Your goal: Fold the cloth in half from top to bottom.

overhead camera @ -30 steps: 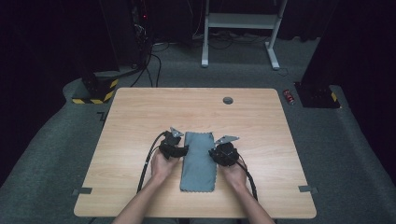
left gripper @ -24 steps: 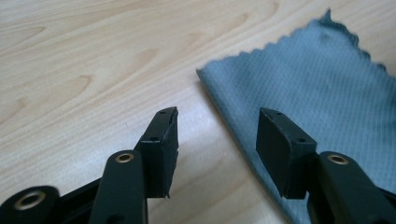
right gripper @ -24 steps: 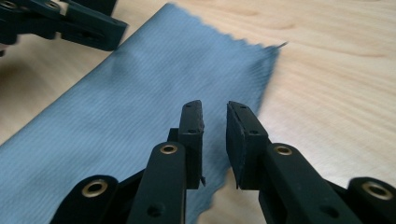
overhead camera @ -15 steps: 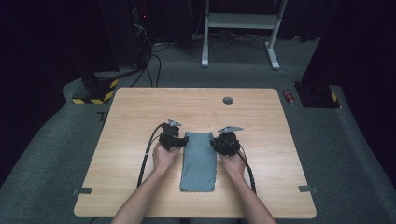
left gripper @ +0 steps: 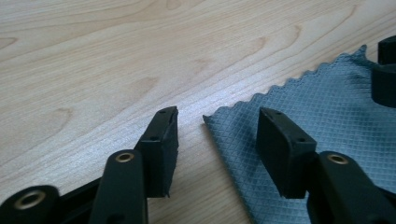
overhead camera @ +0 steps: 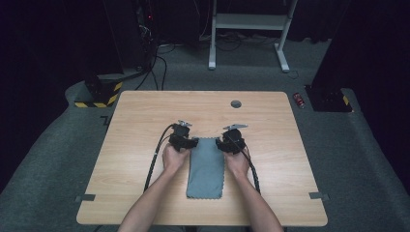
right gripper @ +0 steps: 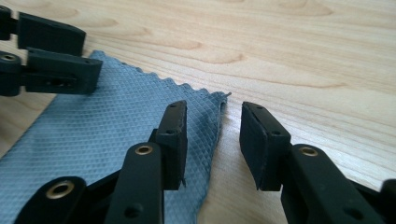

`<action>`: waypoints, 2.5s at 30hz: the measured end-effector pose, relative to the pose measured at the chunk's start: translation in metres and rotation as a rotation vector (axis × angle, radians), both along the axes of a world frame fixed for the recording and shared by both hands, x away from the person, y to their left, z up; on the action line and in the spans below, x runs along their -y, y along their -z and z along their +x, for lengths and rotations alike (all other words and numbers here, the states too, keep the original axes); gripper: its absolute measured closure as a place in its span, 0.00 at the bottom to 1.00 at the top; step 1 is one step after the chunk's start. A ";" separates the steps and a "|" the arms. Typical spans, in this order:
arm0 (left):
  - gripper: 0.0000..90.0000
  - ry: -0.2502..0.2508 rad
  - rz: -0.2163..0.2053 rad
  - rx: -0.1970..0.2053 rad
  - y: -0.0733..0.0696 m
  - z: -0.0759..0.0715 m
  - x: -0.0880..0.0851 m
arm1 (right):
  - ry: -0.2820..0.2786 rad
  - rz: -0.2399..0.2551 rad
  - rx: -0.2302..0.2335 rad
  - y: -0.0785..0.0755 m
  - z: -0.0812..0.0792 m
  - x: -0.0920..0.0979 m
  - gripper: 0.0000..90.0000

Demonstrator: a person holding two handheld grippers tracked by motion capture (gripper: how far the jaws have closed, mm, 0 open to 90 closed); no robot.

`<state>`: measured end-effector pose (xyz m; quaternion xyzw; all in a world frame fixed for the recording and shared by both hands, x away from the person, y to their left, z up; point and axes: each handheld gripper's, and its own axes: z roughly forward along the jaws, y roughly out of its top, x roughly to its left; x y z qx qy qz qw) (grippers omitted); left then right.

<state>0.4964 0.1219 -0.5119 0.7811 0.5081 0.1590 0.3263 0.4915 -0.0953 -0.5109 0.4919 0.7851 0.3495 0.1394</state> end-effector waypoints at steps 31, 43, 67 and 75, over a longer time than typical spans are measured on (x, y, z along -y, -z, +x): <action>0.98 0.101 -0.063 -0.029 -0.008 0.000 -0.006 | -0.116 -0.072 0.009 -0.015 0.003 -0.013 0.99; 0.99 0.112 -0.090 -0.007 -0.022 0.002 -0.007 | -0.112 -0.049 0.031 -0.024 0.003 -0.007 0.99; 0.99 0.114 -0.136 0.044 -0.056 0.011 -0.012 | -0.110 0.009 0.101 -0.058 0.012 0.000 0.99; 0.99 0.154 -0.121 0.053 -0.052 -0.004 -0.013 | -0.149 -0.007 0.127 -0.053 -0.004 0.001 0.99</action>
